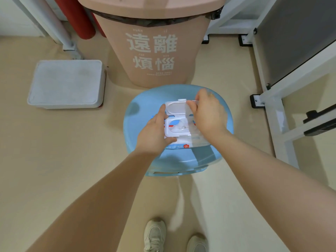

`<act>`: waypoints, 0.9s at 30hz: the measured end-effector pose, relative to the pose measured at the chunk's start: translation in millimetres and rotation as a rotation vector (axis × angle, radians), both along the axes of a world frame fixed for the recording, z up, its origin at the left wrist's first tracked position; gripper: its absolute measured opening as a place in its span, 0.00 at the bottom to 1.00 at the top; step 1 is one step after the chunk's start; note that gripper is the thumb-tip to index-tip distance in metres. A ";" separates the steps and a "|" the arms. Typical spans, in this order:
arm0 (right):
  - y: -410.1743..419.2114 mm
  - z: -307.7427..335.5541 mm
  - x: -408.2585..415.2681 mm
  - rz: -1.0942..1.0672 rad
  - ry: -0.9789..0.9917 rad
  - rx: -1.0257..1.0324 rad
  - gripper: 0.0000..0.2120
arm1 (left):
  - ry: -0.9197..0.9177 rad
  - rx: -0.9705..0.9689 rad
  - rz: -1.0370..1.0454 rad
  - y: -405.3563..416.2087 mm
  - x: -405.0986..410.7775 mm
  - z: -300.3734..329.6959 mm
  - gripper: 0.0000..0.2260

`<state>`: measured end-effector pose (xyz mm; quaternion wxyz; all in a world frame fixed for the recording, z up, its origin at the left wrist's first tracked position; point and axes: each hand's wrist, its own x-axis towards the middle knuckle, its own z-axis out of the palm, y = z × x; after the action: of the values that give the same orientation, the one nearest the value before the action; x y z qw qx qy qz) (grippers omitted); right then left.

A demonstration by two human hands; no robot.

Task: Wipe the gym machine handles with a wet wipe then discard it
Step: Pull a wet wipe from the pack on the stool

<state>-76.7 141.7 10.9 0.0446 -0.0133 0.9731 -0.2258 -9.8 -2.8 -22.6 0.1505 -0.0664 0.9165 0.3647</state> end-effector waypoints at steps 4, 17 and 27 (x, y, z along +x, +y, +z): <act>-3.5 -9.8 10.4 0.023 -0.098 -0.304 0.05 | 0.024 0.001 0.025 0.1 3.7 -0.1 0.39; 7.4 -12.7 16.2 0.334 -0.146 0.024 0.09 | 0.040 -0.161 -0.080 3.1 12.7 2.5 0.13; 10.0 34.6 17.3 -0.387 -0.457 -1.016 0.12 | 0.010 -0.203 -0.058 6.2 10.1 10.2 0.15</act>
<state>-59.4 151.7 45.4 0.1990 0.1940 0.6933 -0.6649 0.3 3.4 -12.4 0.1487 -0.0530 0.9511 0.2656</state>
